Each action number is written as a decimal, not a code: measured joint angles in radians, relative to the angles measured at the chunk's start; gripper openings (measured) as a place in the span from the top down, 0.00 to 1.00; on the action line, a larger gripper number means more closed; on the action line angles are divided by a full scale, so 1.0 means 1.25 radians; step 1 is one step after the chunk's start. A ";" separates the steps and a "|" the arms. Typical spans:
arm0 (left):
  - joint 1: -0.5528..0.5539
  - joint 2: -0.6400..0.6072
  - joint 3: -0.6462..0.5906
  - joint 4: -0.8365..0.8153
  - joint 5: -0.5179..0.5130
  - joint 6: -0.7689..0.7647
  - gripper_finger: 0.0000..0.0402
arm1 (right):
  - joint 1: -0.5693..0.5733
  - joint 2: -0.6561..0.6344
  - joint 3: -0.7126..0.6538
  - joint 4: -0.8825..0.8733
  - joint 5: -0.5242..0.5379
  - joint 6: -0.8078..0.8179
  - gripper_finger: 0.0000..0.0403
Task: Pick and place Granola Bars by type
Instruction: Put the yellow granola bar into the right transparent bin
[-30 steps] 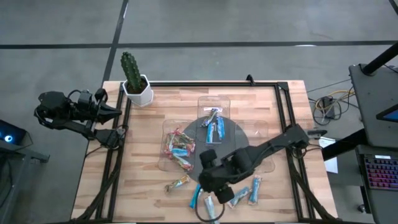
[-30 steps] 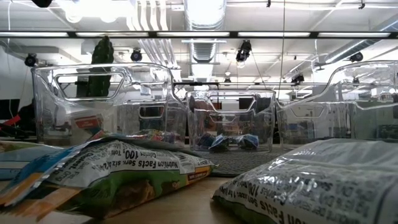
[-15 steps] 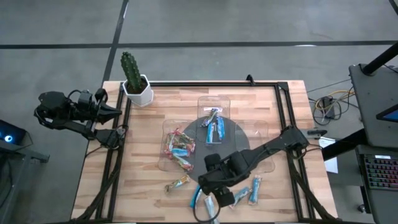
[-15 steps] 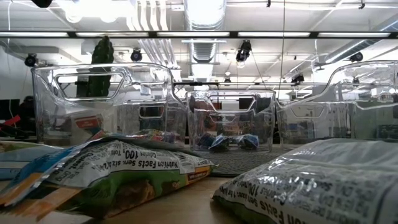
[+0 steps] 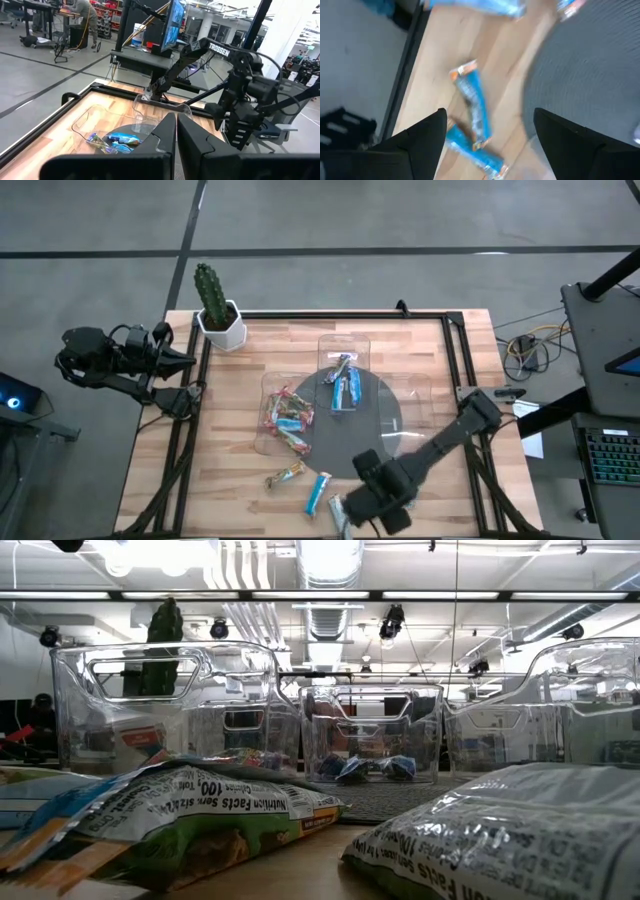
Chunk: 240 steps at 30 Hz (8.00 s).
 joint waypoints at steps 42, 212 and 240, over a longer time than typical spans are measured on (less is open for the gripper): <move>0.000 0.000 0.000 0.000 0.000 -0.007 1.00 | 0.079 -0.002 -0.376 0.281 0.034 -0.050 0.36; 0.000 0.000 0.000 -0.001 -0.045 -0.067 1.00 | -0.440 -0.603 -0.759 0.126 0.043 0.341 0.72; 0.000 0.000 0.000 0.001 -0.044 -0.103 1.00 | -0.354 -0.883 -0.579 0.422 0.178 0.158 0.65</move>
